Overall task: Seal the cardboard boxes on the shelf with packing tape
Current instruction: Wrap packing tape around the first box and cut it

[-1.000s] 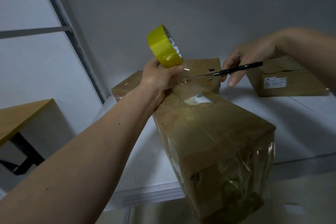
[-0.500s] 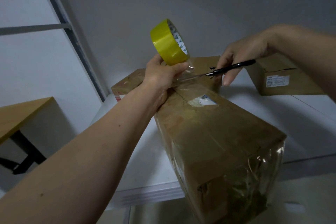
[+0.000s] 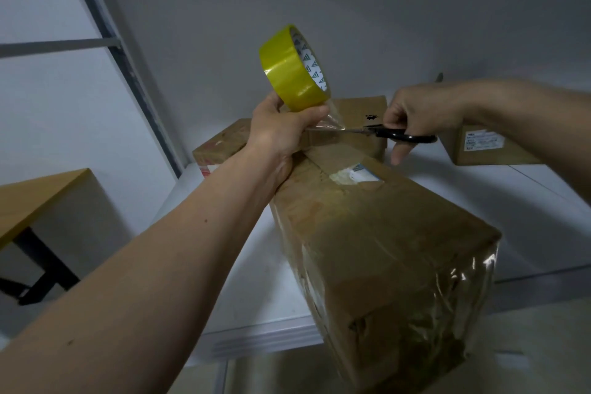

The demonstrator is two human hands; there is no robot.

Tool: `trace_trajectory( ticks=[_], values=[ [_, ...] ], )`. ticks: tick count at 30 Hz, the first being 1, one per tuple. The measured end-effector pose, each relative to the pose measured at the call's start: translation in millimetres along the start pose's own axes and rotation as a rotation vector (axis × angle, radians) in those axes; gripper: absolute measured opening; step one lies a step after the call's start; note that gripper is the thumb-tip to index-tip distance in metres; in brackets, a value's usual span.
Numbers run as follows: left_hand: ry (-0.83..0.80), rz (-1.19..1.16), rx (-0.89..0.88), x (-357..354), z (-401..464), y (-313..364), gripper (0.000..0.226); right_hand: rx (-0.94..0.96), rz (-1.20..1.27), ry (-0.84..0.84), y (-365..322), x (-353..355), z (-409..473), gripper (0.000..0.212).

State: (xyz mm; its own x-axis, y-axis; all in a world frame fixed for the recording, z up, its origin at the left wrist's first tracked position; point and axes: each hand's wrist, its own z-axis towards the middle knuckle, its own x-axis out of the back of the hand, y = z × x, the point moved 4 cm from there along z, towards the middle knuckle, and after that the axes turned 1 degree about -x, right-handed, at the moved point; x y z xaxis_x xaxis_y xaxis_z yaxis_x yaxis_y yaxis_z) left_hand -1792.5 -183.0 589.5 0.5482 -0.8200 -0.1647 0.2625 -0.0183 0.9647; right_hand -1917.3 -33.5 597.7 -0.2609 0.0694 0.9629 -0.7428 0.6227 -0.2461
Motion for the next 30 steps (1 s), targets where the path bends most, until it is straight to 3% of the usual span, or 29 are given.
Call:
trace_trajectory(
  ticks=[4, 13, 17, 22, 24, 27, 30],
  values=[
    [0.013, 0.004, -0.018, -3.4, -3.3, 1.4, 0.04, 0.003, -0.221, -0.04, -3.0, -15.5, 5.6, 0.058],
    [0.065, 0.195, -0.17, -9.2, -3.2, 0.4, 0.032, -0.088, -0.255, -0.131, 5.5, -24.1, 10.2, 0.061],
    [0.101, 0.121, -0.214, -7.3, -3.8, 3.6, 0.027, -0.134, -0.241, -0.203, 3.7, -26.7, 10.3, 0.073],
    [0.179, -0.055, -0.128, 3.0, -3.5, -0.6, 0.026, -0.139, 0.088, -0.355, 9.9, -36.7, -0.8, 0.054],
    [0.172, -0.163, -0.093, 3.3, -3.6, -1.9, 0.028, -0.1, 0.347, -0.328, 14.2, -40.6, -10.4, 0.042],
    [0.167, -0.26, -0.052, 2.6, -4.5, -3.0, 0.027, -0.052, 0.752, -0.268, 23.1, -50.8, -26.0, 0.044],
    [0.161, -0.258, -0.045, 1.1, -2.9, -3.3, 0.028, -0.109, 0.936, -0.219, 31.7, -69.7, -26.6, 0.029]
  ],
)
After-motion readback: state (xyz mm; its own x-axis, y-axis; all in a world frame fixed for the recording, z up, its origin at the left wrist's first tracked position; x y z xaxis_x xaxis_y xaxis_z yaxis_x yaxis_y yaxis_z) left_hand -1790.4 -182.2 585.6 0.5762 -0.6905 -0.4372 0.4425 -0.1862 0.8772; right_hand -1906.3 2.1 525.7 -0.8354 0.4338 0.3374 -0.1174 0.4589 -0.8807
